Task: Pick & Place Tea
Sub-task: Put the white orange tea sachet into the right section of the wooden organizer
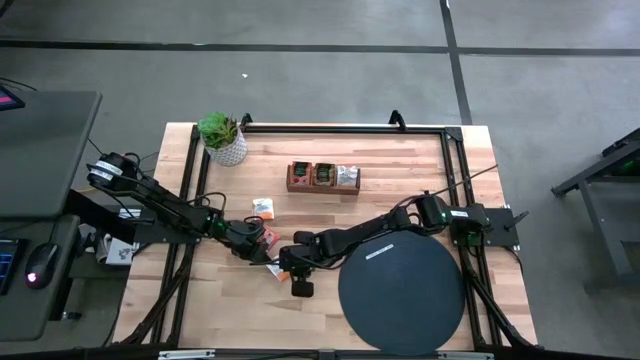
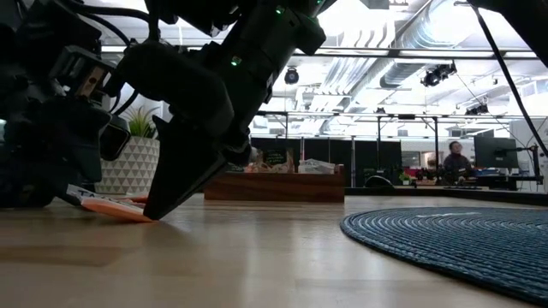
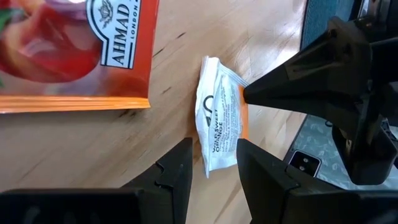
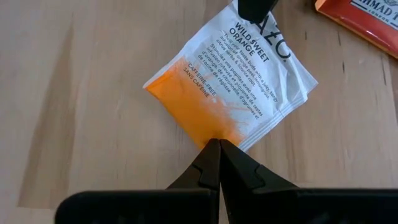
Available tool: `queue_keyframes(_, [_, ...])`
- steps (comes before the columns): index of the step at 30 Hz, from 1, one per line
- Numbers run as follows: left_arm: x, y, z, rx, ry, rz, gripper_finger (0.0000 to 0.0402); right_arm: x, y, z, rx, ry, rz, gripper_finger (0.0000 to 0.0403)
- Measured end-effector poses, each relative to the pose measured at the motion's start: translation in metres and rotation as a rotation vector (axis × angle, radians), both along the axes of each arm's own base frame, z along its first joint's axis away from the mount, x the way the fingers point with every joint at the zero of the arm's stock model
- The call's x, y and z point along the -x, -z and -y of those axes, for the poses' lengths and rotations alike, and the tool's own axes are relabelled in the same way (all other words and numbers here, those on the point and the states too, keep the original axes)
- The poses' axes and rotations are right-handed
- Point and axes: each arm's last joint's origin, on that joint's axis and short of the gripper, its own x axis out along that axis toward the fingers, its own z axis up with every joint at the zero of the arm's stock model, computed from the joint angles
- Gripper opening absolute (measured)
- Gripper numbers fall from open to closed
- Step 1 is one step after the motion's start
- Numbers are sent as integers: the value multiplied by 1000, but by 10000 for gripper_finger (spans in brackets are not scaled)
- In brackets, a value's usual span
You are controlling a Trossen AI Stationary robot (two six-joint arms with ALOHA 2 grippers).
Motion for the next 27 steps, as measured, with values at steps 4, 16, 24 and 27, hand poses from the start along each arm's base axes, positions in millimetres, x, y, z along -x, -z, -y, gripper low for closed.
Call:
queue_keyframes(4, [0,0,0,1,0,0,123,-1,0,1,4,5,9,0])
queue_keyframes(16, [-1,2,0,-19,-9,-3,75,-3,-1,8,-5,16,17,0])
queue_keyframes(24, [-3,5,0,-43,-24,10,7,-3,-1,8,-7,15,14,0])
queue_keyframes(27, [-3,5,0,-57,-15,15,3,-3,-1,8,-10,20,13,0])
